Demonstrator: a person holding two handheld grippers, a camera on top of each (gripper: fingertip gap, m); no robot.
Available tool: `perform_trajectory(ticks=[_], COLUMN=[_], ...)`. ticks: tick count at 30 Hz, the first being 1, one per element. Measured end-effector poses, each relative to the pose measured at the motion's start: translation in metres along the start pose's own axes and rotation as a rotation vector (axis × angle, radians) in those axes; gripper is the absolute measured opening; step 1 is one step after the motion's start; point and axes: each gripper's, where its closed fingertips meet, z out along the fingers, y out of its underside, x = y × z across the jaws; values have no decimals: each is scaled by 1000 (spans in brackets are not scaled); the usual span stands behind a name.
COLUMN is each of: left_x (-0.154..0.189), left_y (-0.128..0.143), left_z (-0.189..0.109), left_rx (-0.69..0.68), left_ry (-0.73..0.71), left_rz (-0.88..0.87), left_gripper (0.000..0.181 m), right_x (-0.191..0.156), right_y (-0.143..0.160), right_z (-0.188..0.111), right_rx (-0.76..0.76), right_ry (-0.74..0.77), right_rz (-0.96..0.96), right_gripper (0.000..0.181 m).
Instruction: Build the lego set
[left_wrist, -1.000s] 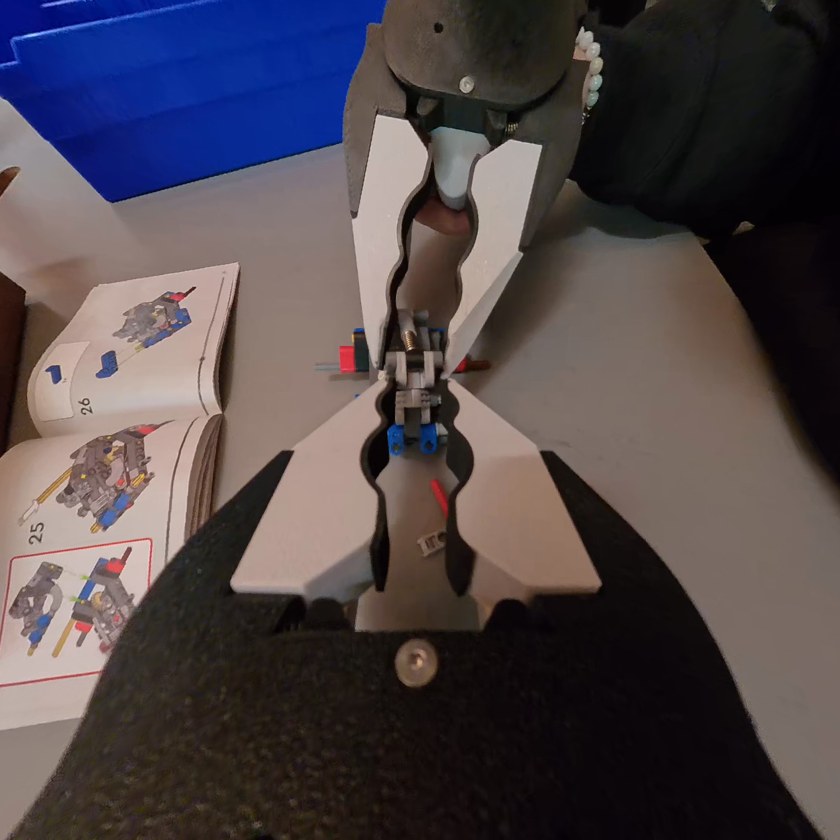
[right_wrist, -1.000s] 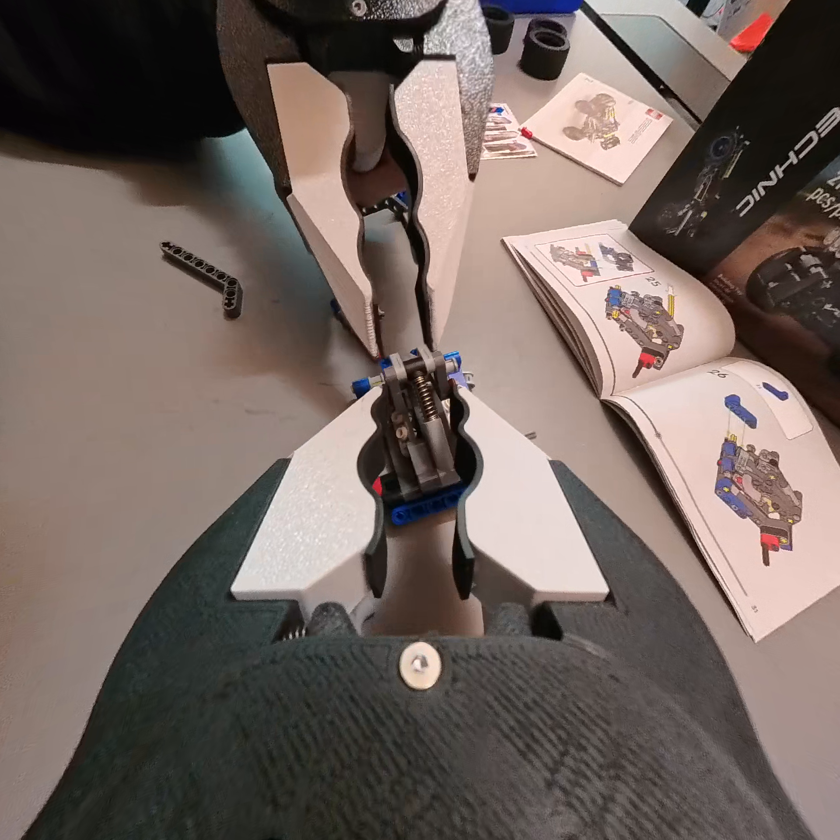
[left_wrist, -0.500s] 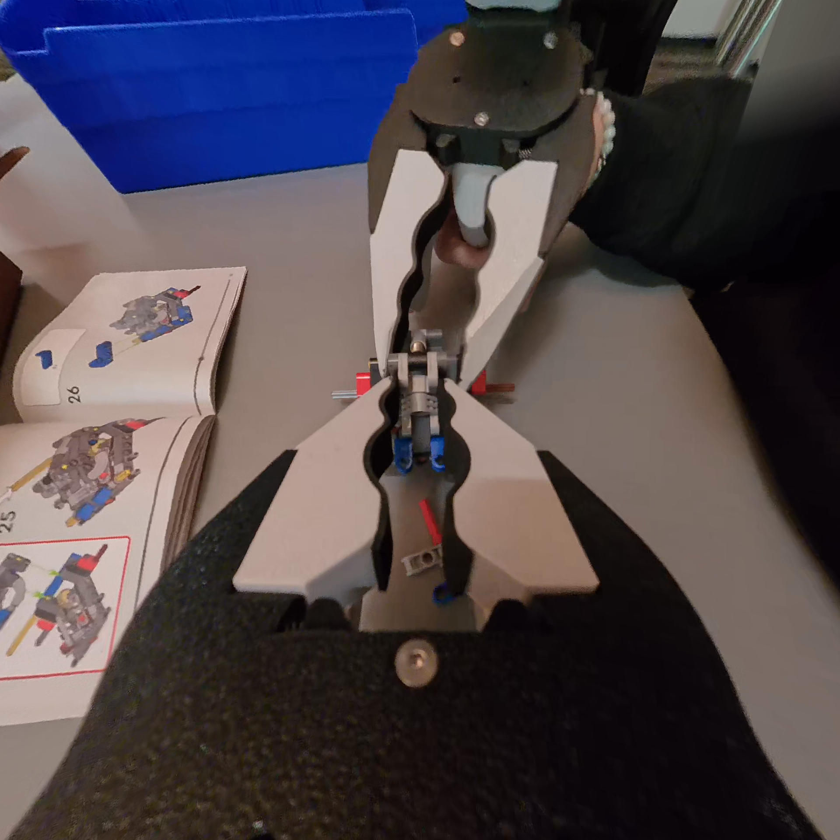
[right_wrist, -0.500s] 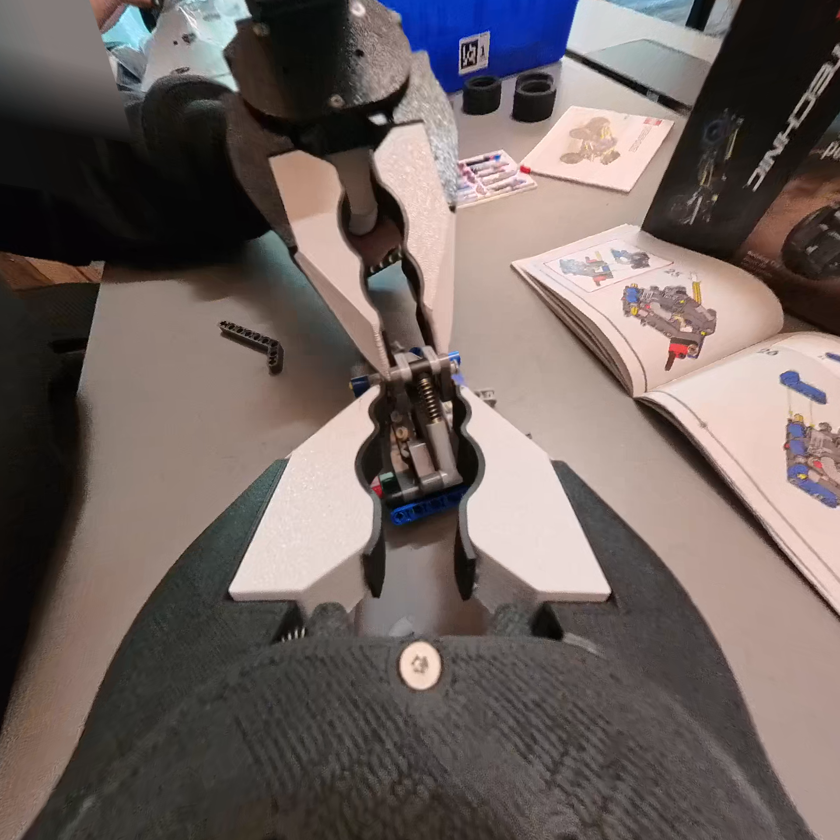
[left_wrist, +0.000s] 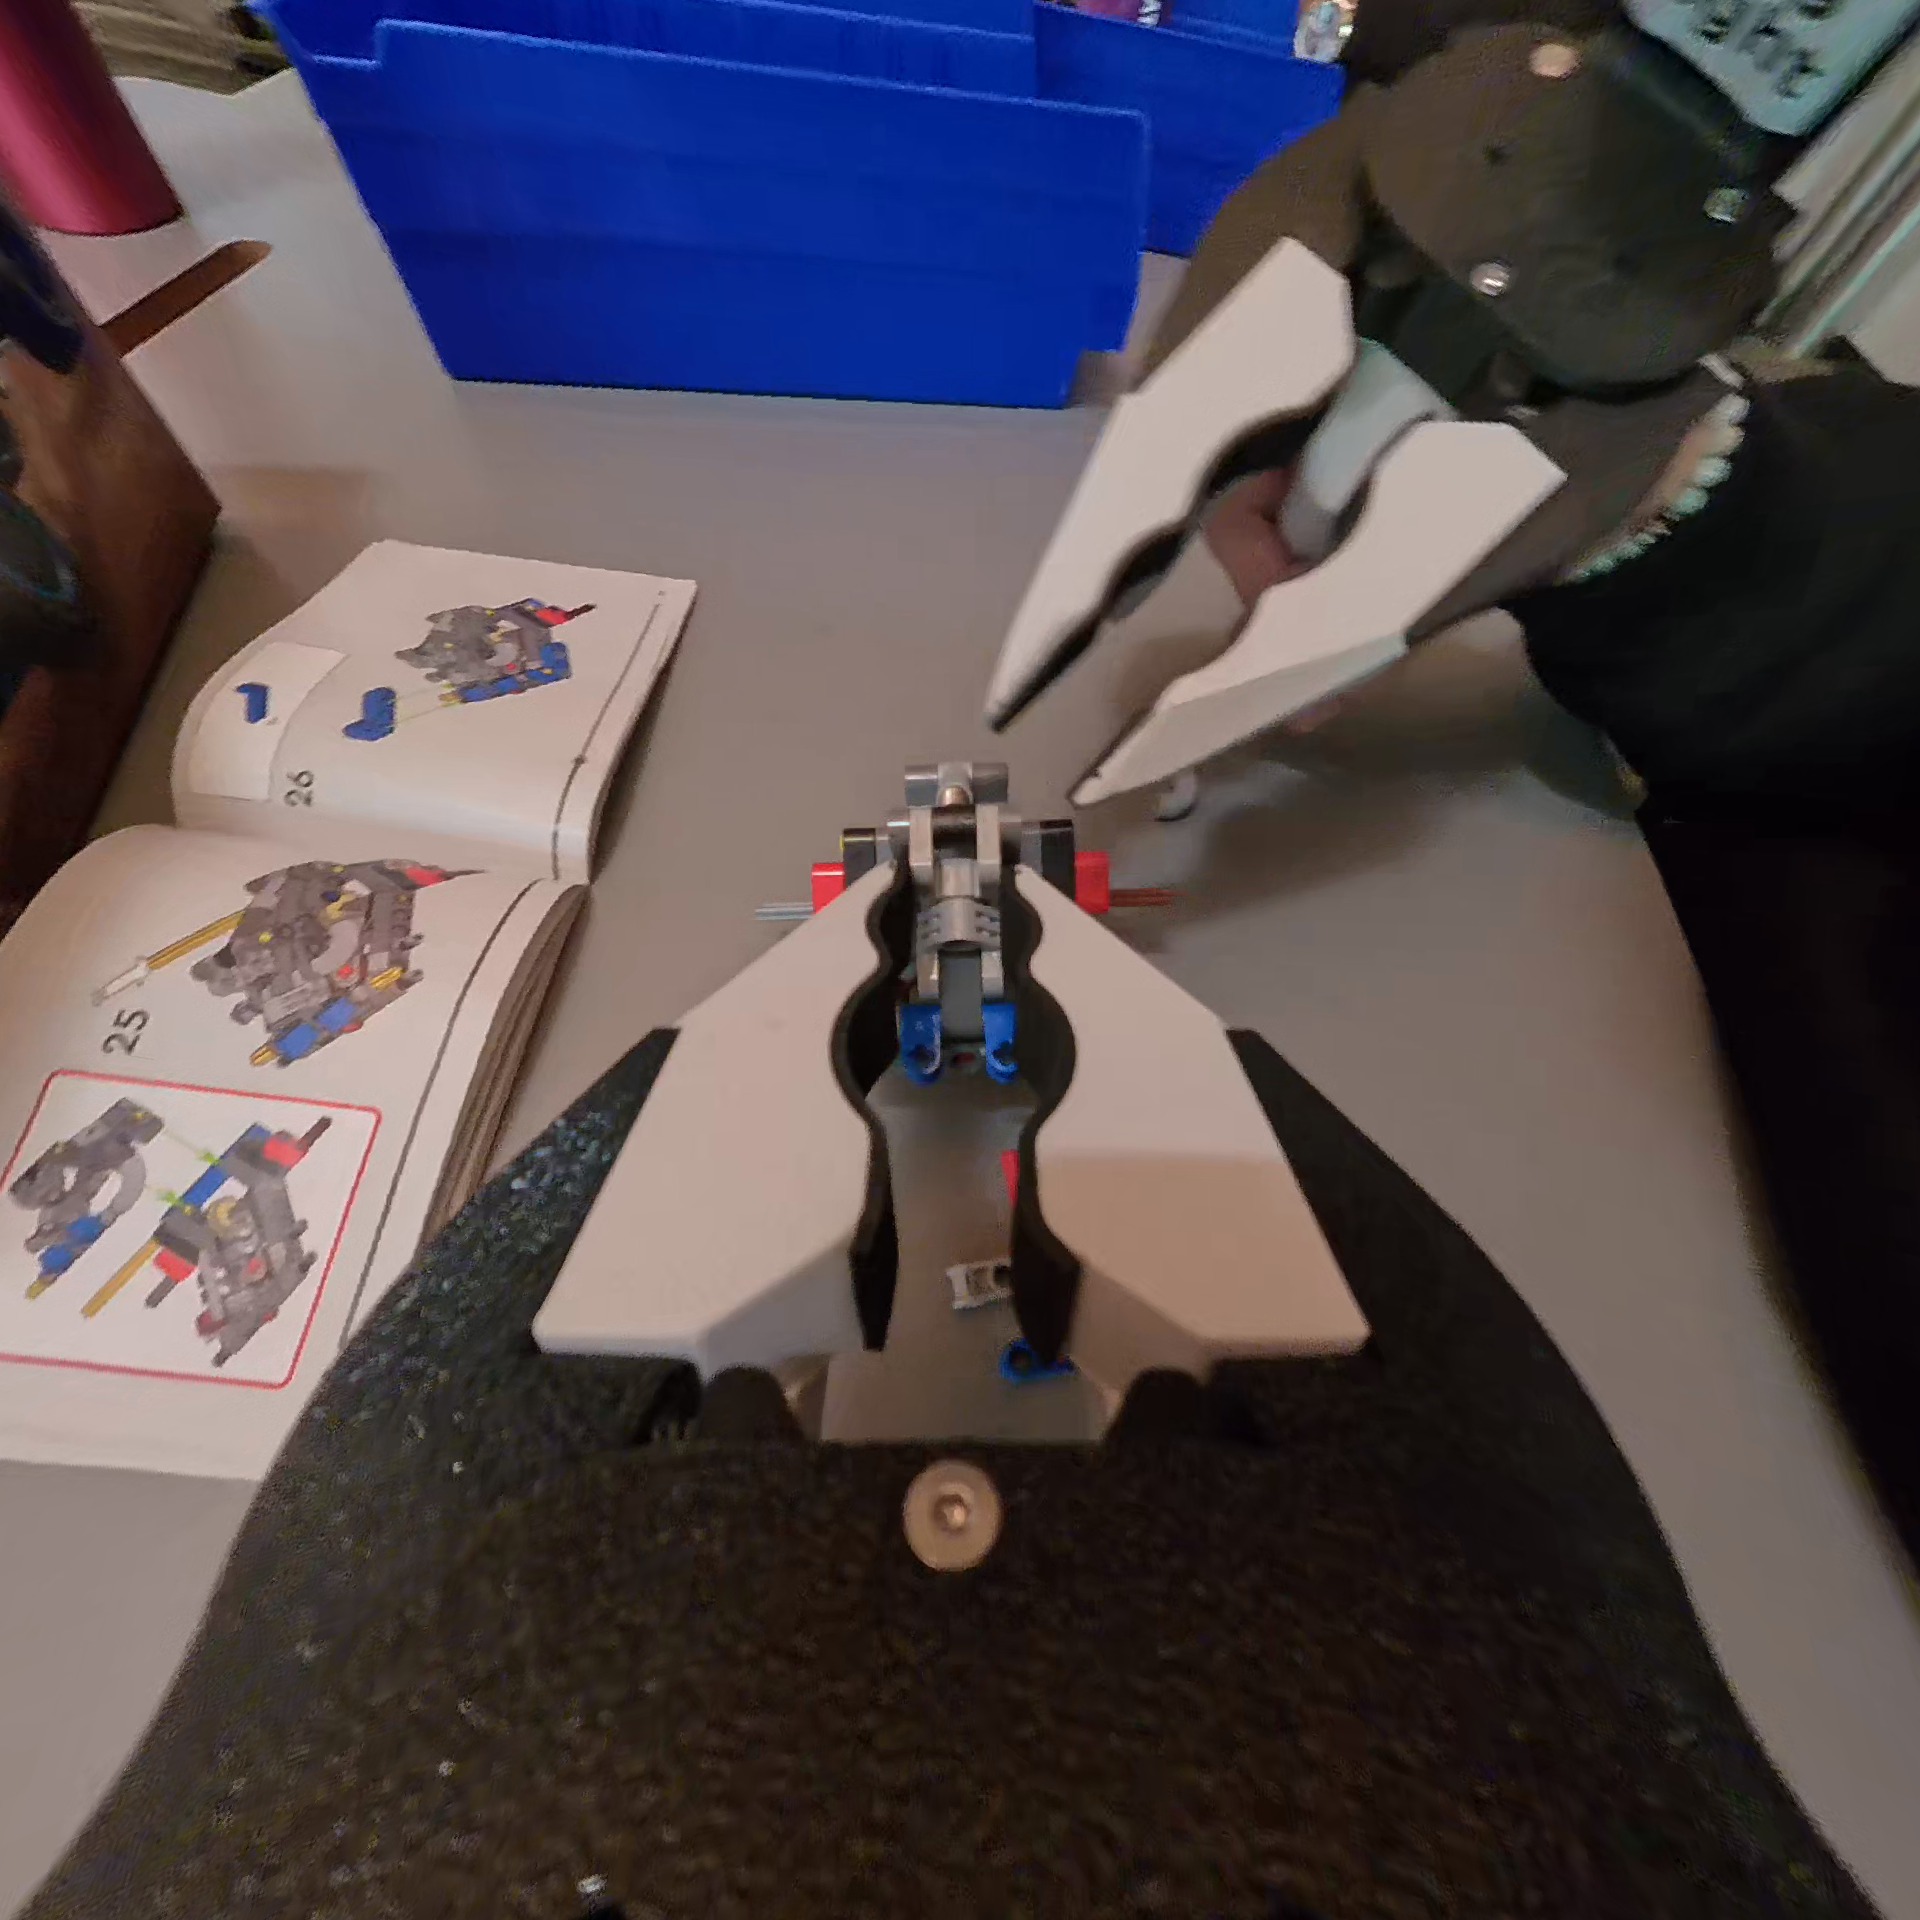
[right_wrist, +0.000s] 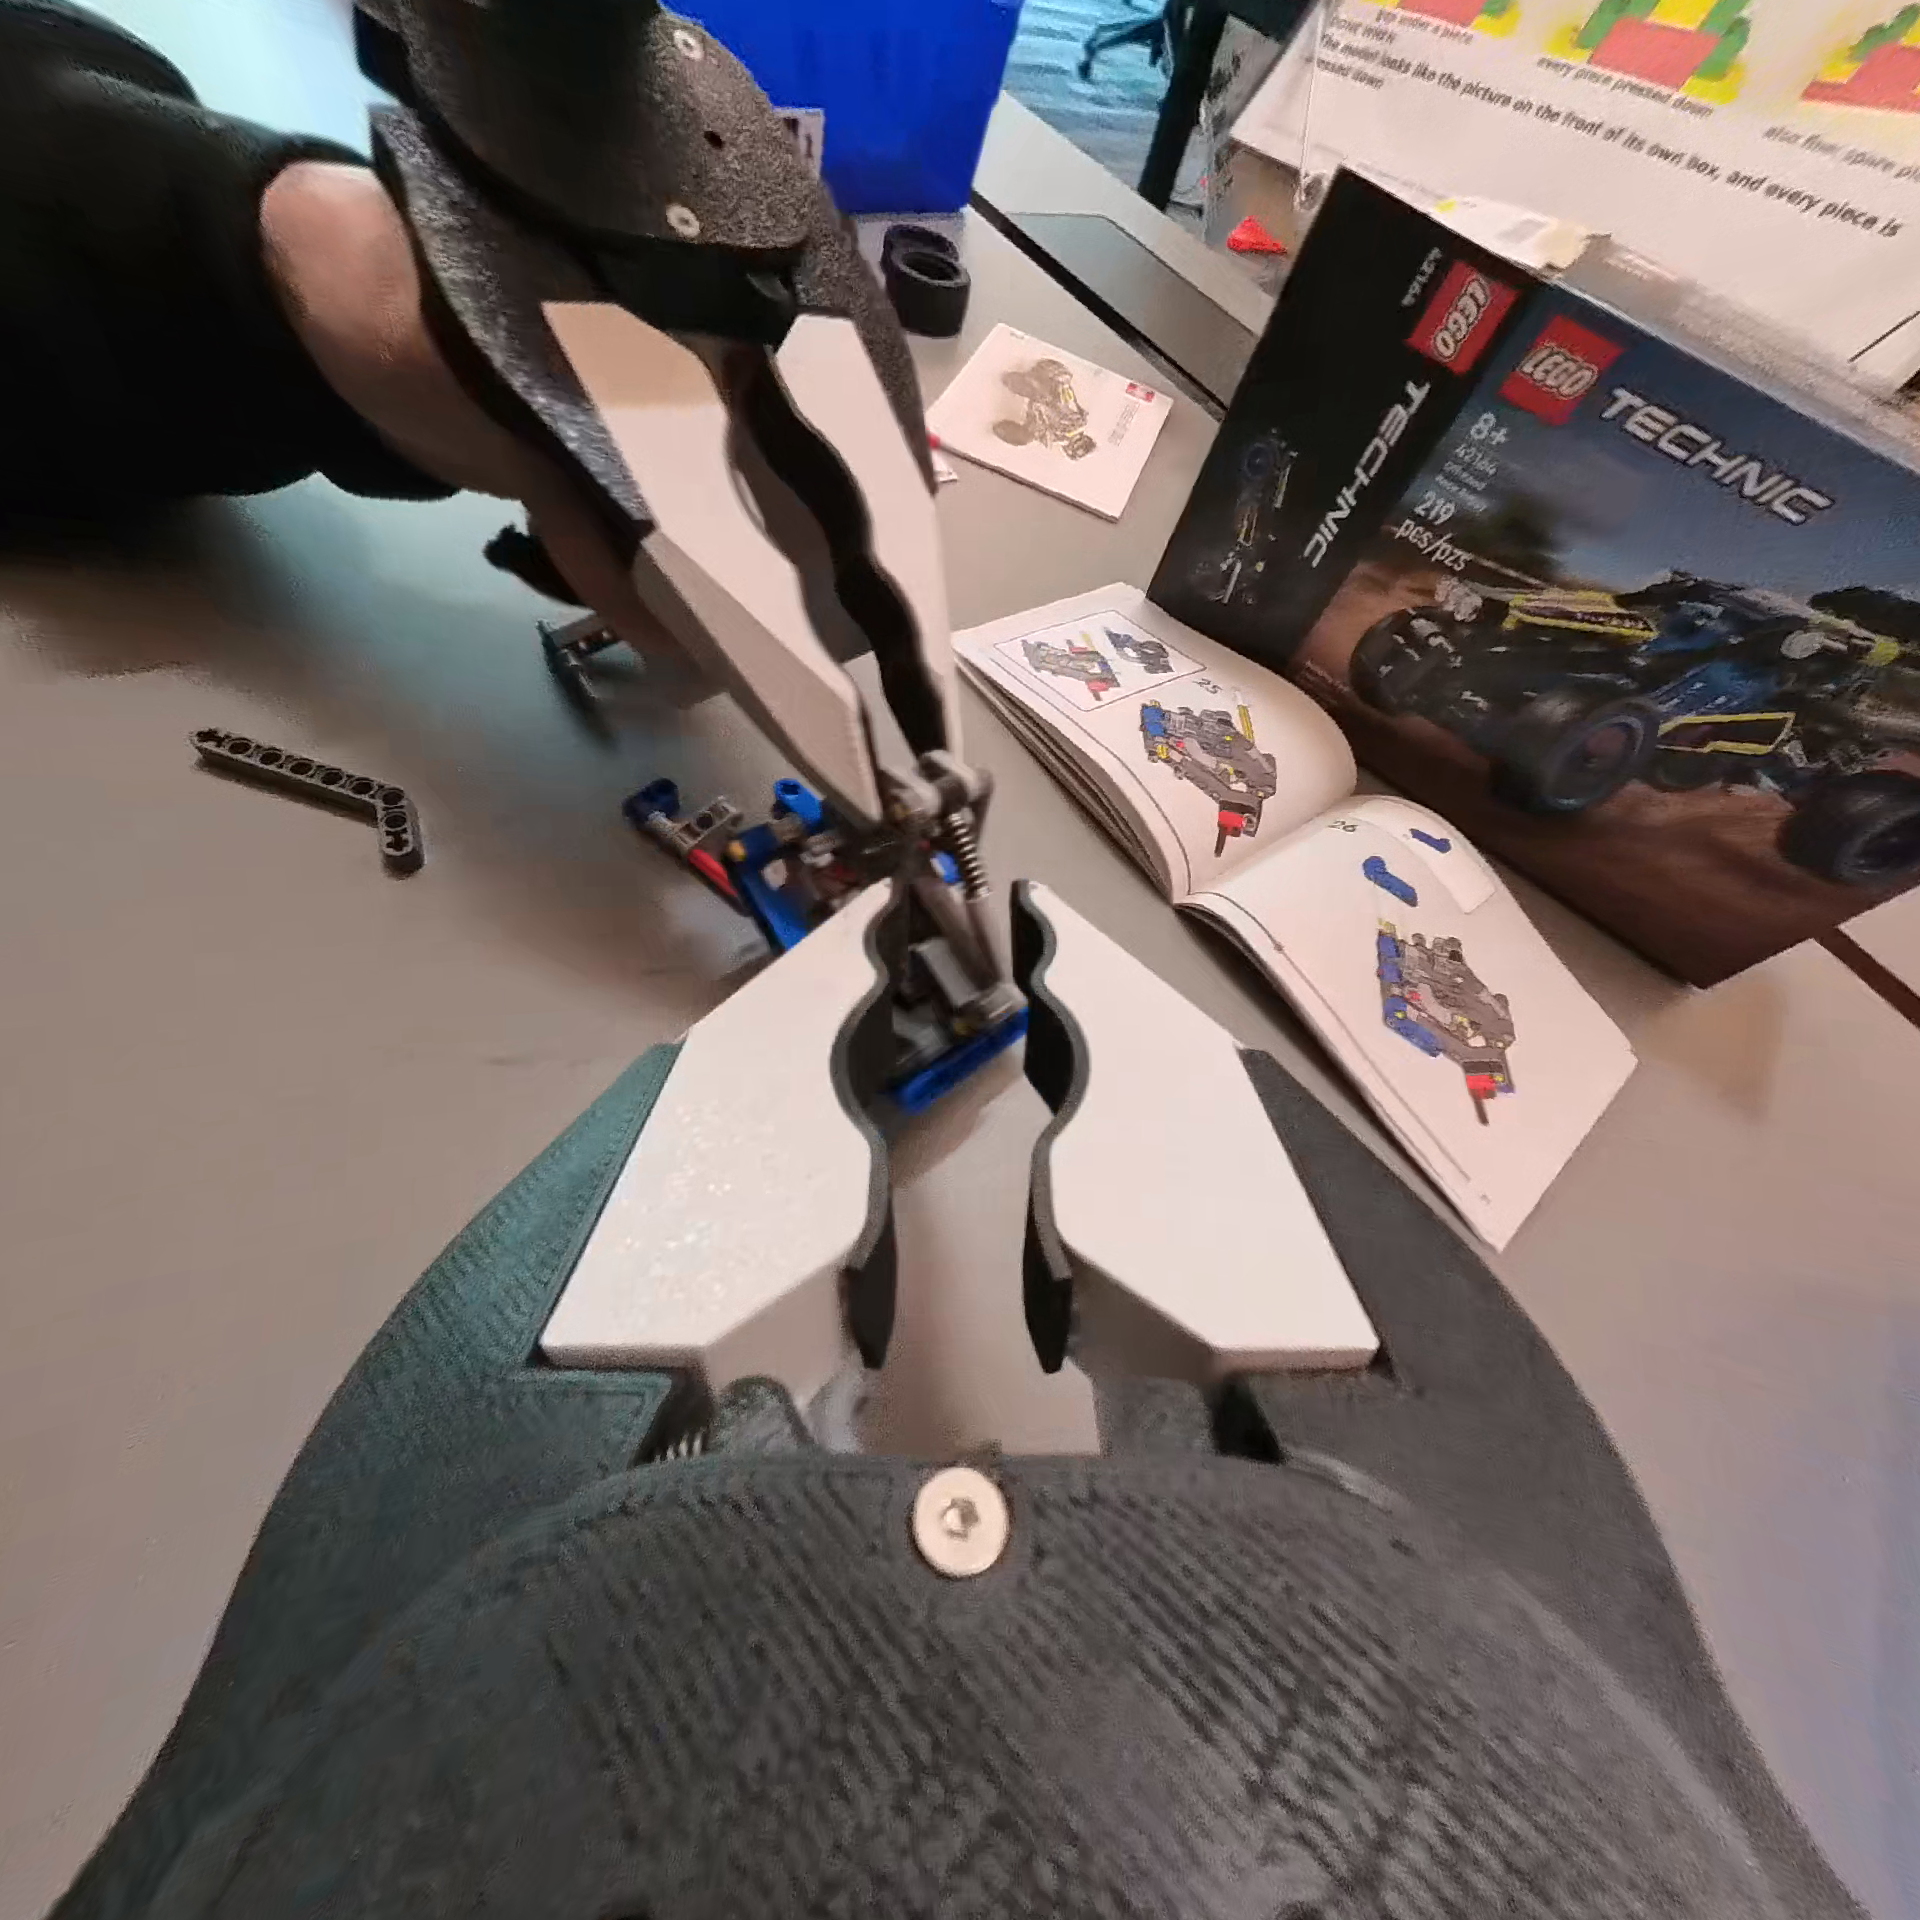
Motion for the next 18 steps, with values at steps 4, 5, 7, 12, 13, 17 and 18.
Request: perform_trajectory(ticks=[4,5,7,12,13,17,18], left_x=[-5,-5,-5,0,1,3,4], left_y=[1,0,-1,-4,-5,-5,-4], left_z=[0,1,1,2,2,4,4], left_rx=[5,9,14,26,30,36,33], left_ry=[-27,-29,-29,-25,-24,-21,-18], left_rz=[-29,-33,-39,-43,-47,-50,-45], left_gripper=[13,13,13,13,13,13,13], right_x=[-15,-15,-12,-11,-7,-8,-9], right_y=[5,5,7,8,11,12,12], right_z=[6,9,12,16,16,18,18], right_rx=[-42,-37,-32,-12,-32,-26,-20], right_ry=[-4,7,32,42,65,71,66], right_rz=[52,67,96,96,79,63,65], right_gripper=[12,14,17,15,14,9,9])
